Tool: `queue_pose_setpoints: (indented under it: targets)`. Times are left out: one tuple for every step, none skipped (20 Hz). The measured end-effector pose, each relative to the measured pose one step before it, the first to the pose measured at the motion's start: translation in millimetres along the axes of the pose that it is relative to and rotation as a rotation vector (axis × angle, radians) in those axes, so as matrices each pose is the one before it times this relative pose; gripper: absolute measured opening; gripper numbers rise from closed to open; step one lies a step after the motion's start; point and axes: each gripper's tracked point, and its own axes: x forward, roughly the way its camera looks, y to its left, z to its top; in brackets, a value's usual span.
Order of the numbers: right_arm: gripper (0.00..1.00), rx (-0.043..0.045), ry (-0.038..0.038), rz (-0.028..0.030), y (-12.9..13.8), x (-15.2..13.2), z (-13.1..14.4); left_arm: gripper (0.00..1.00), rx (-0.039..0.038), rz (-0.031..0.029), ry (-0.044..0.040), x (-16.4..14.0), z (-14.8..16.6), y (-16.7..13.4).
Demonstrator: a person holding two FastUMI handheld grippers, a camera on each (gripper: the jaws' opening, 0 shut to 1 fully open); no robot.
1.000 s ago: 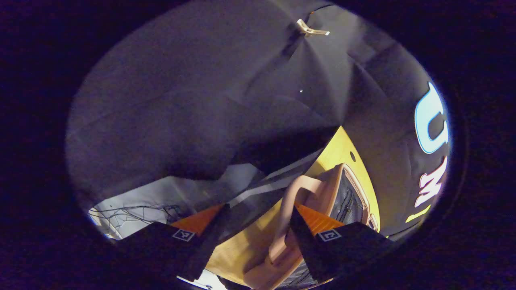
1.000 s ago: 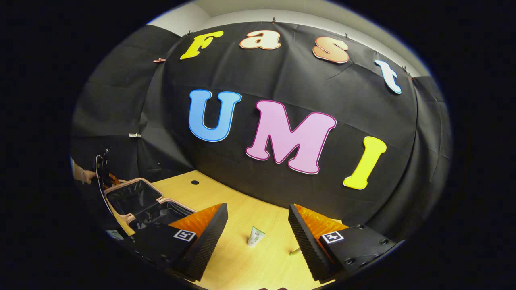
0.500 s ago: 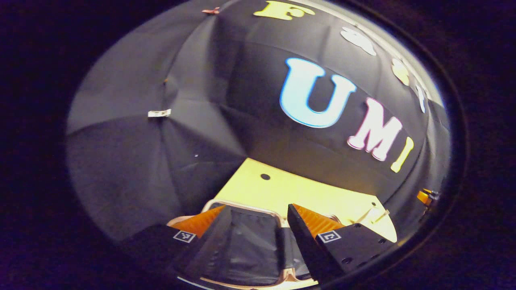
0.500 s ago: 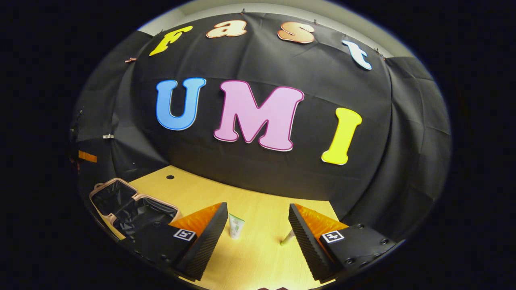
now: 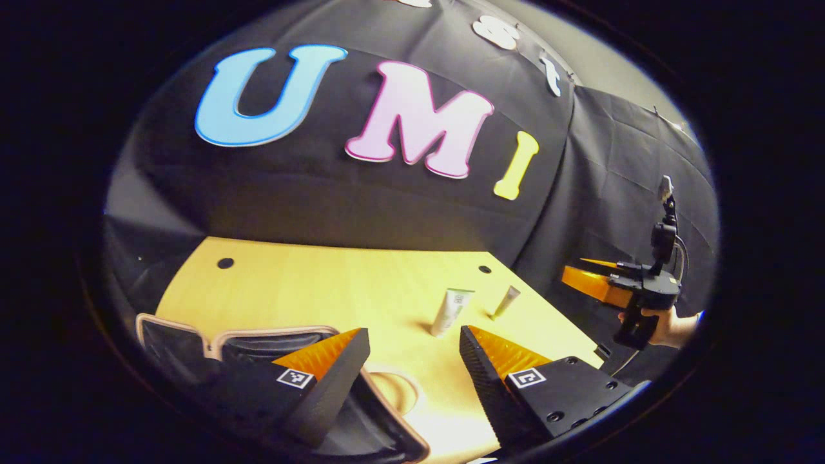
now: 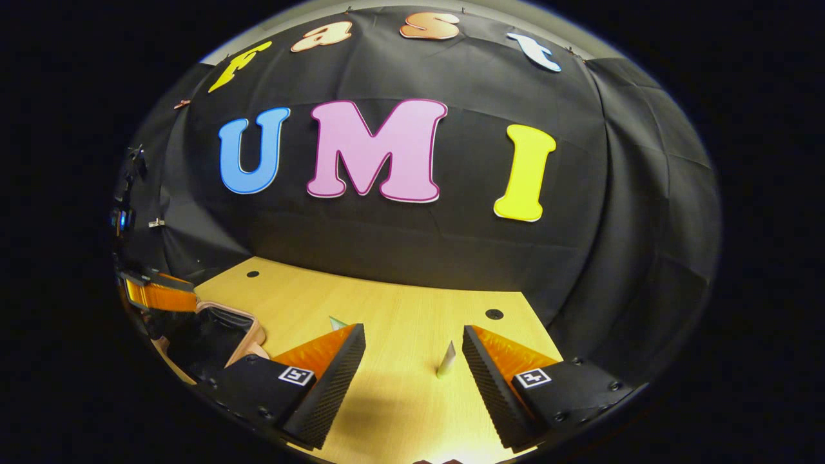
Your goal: First open the suitcase, pack the skin care products into it, and then close the suitcase.
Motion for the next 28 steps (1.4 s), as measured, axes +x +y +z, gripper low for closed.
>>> queue_pose_setpoints:
  targets:
    - [0.96, 0.00079, 0.01205, 0.01549, -2.33, 4.93, -4.67, 0.94, -0.00472, -0.02087, 0.03671, 19.87, -3.86, -10.95]
    - [0.96, -0.00641, 0.01068, 0.01459, -2.24, 4.66, -4.16, 0.94, -0.00074, -0.00515, 0.02665, 17.99, -1.44, -5.86]
    - [0.96, -0.01153, 0.01239, 0.00923, -4.02, 5.78, -5.10, 0.94, 0.00058, -0.00776, 0.02239, 17.76, -4.94, -9.25]
    - [0.96, -0.00722, 0.01180, 0.00919, -4.69, 6.57, -6.59, 0.94, 0.00301, -0.00170, 0.01678, 17.42, -3.61, -8.19]
    - [0.96, 0.00234, 0.01339, 0.01040, -4.16, 8.27, -6.53, 0.94, 0.00639, -0.00118, 0.02489, 18.51, -3.51, -7.07]
    - [0.97, 0.00817, 0.02292, 0.01004, -3.31, 8.38, -8.84, 0.94, 0.01272, 0.01446, 0.02685, 19.78, -5.94, -2.01]
    - [0.97, 0.01170, 0.01972, 0.00904, -3.99, 9.43, -8.42, 0.94, 0.01300, 0.01543, 0.02668, 18.34, -4.34, -0.93]
    - [0.97, 0.01121, 0.01668, 0.00999, -2.12, 7.12, -7.45, 0.94, 0.00893, 0.02123, 0.02226, 18.81, -3.38, -0.18]
    - [0.97, 0.00755, 0.01887, 0.00836, -3.03, 8.62, -8.41, 0.94, 0.00268, 0.02613, 0.02367, 17.09, -2.49, 3.27]
    - [0.97, 0.00469, 0.02000, 0.00919, -3.17, 8.81, -7.00, 0.94, -0.00507, 0.01981, 0.02043, 13.05, -0.74, 1.96]
    - [0.97, 0.00131, 0.02410, 0.01063, -3.09, 9.46, -7.87, 0.94, -0.00871, 0.01565, 0.01953, 14.97, -1.08, 0.38]
    - [0.97, 0.00019, 0.02235, 0.01118, -2.43, 9.76, -7.40, 0.94, -0.00403, 0.01696, 0.01475, 14.14, -1.07, 2.00]
    - [0.97, -0.00228, 0.02275, 0.00892, -3.15, 7.69, -8.56, 0.95, 0.00014, 0.01489, 0.01228, 15.14, -3.00, 2.20]
    - [0.97, -0.00094, 0.01662, 0.00549, -4.09, 6.70, -5.89, 0.95, 0.00368, 0.01357, 0.01414, 14.04, -2.87, 1.57]
    - [0.97, 0.00222, 0.01705, 0.00836, -2.64, 7.25, -4.77, 0.94, 0.00486, 0.01285, 0.00995, 10.15, -0.34, 2.26]
    - [0.97, 0.00640, 0.01205, 0.00658, -2.90, 9.23, -4.22, 0.94, 0.00570, 0.01215, 0.00616, 8.27, 0.51, 1.59]
    - [0.97, 0.01201, 0.01259, 0.00690, -1.90, 8.69, -4.07, 0.94, 0.00337, 0.01637, 0.00406, 5.95, 2.45, 2.41]
    - [0.97, 0.01577, 0.01575, 0.00573, -1.86, 8.15, -5.33, 0.94, -0.00329, 0.00445, 0.00074, 4.09, 3.38, 0.49]
    - [0.96, 0.01730, 0.01708, 0.00692, -1.46, 8.61, -5.16, 0.94, -0.00678, -0.00872, 0.00019, 4.12, 3.53, -1.27]
    - [0.96, 0.01373, 0.02051, 0.00450, -0.38, 7.81, -5.10, 0.94, -0.00971, -0.01989, -0.00051, 5.97, 3.23, -4.70]
    - [0.96, 0.00573, 0.01499, -0.00133, -1.97, 8.85, -4.38, 0.92, 0.00215, 0.02339, 0.00114, -2.67, 2.12, 1.43]
    - [0.98, 0.00248, 0.01426, -0.00574, -2.60, 7.15, -5.32, 0.66, 0.00192, 0.00005, 0.01295, 2.18, -1.15, 1.44]
    - [0.98, 0.00396, 0.01048, -0.00405, -2.06, 5.76, -3.68, 0.62, -0.00331, 0.01193, 0.00555, 2.42, -2.13, -0.43]
    - [0.98, 0.00786, 0.01025, -0.00453, -1.55, 6.46, -2.46, 0.54, -0.00917, -0.02134, 0.01331, -4.06, -2.44, -4.75]
    - [0.98, 0.00942, 0.00934, -0.00600, -1.67, 5.38, -2.35, 0.57, -0.01180, -0.02907, 0.00677, -5.28, -1.27, -7.56]
    - [0.98, 0.01202, 0.00628, -0.00312, -1.79, 6.61, -1.70, 0.55, -0.00237, -0.02593, -0.00609, -8.44, 0.97, -7.17]
    - [0.98, 0.00800, 0.00520, -0.00579, -1.76, 2.83, -2.05, 0.54, 0.00558, -0.01368, -0.01250, -9.65, 3.84, -3.81]
    - [0.98, 0.00819, 0.00879, -0.00424, -2.25, 3.64, -2.66, 0.54, 0.00643, -0.00775, -0.01068, -11.18, 3.74, -1.92]
